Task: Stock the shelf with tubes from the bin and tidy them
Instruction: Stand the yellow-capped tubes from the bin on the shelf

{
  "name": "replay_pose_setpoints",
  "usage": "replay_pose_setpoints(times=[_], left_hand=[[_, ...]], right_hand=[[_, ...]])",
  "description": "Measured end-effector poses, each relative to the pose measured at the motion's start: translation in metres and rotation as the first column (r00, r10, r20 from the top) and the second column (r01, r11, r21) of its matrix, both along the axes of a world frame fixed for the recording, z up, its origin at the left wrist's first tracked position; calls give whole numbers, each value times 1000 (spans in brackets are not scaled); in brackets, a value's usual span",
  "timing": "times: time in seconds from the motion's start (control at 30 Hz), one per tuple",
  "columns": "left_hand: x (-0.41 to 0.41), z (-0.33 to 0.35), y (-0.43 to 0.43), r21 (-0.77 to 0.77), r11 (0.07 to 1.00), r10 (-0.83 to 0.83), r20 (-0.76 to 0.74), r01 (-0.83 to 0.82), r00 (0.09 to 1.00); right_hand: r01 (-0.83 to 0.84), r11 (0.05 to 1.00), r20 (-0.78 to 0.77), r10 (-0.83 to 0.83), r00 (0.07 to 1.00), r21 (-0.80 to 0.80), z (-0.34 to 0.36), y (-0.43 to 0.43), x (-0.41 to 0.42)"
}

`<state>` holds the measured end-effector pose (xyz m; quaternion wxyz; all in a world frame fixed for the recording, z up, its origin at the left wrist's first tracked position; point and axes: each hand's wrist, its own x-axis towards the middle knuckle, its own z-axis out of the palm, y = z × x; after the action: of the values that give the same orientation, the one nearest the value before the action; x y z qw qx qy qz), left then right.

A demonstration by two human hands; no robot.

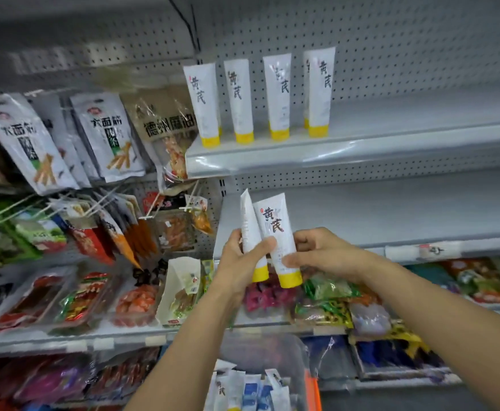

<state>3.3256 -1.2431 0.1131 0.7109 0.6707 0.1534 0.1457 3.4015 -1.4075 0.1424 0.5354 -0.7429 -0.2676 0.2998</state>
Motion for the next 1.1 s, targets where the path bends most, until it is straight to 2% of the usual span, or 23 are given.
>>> replay_pose_setpoints(times=[0.17,0.33,0.43,0.63,1.1], left_hand=[[22,46,-26,156,987,-50,114,32,992],[56,86,-47,155,988,-42,154,18,987],[78,107,-55,162,986,10,176,-39,984],[115,125,-70,181,979,60,201,-98,978],[145,137,-84,165,966,154,257,-201,954]], right_hand=[[56,995,183,-70,981,83,51,-36,33],[186,931,255,-271,928,313,103,-59,77],[247,890,311,-376,873,384,128,-67,106],[334,886,381,-445,811,322,159,-65,163],[364,916,453,-400,797,169,148,-41,246]])
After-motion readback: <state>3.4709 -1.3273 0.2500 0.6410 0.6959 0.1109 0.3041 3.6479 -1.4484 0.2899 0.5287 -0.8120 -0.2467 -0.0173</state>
